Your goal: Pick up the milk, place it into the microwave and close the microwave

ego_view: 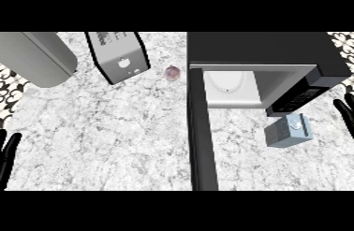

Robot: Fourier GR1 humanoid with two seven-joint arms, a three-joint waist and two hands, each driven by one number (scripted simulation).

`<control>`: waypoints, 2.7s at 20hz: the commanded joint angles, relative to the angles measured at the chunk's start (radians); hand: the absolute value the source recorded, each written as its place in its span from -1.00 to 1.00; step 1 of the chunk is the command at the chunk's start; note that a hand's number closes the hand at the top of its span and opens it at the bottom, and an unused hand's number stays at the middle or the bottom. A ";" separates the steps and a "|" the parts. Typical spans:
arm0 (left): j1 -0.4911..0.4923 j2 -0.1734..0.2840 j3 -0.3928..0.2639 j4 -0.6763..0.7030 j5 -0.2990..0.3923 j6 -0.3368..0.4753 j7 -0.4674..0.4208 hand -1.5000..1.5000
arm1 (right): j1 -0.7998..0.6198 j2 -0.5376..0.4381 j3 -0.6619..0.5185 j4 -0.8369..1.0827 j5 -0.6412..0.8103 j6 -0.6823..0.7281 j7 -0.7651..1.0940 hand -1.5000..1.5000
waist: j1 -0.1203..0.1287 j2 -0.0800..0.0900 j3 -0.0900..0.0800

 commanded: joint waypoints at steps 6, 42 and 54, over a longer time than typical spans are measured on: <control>0.177 0.001 0.102 -0.121 0.137 -0.122 -0.008 -1.00 | -0.011 0.046 0.022 0.121 0.101 0.023 -0.060 -1.00 | 0.005 0.000 0.000; 0.236 -0.046 0.205 -0.139 0.235 -0.243 -0.002 -1.00 | -0.297 -0.085 -0.141 1.365 0.400 0.019 -0.887 -1.00 | 0.014 0.002 0.001; 0.193 -0.040 0.288 -0.078 0.274 -0.304 -0.022 -1.00 | -0.391 -0.117 -0.130 1.651 0.456 -0.046 -1.097 -1.00 | 0.024 0.007 0.003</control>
